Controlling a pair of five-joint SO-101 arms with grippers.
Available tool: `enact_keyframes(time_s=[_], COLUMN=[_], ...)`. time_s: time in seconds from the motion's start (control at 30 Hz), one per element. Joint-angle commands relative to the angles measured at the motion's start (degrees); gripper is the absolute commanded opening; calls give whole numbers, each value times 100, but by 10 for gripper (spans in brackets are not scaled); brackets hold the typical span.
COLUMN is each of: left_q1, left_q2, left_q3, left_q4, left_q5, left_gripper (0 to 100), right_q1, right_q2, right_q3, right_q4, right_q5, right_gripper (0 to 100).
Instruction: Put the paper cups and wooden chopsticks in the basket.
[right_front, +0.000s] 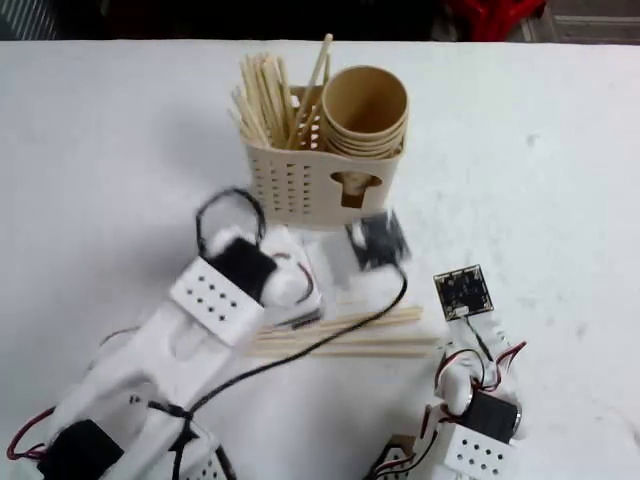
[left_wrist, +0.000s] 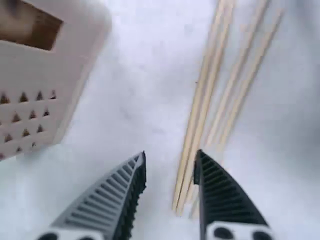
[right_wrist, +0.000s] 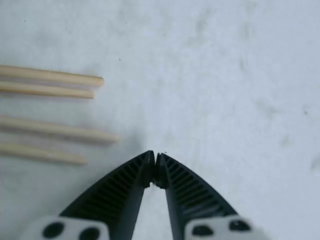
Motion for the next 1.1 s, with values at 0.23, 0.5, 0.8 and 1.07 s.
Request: enact_keyframes(time_s=[0.23, 0.5, 0.8, 1.07], left_q1=[101, -101, -593, -1174], left_q2=[66, 2334, 3846, 3987], left_q3=[1371, 334, -1169, -1908], left_q4=[-1222, -1547, -1389, -1371], left_q5=[-782, -835, -791, -782], left_gripper=[251, 249, 202, 203], right_q1=[31, 31, 31, 31], right_q2=[-48, -48, -48, -48], right_q3=[35, 35, 35, 35], right_q4=[22, 22, 22, 22], right_q5=[26, 26, 26, 26], right_gripper=[15, 15, 15, 15])
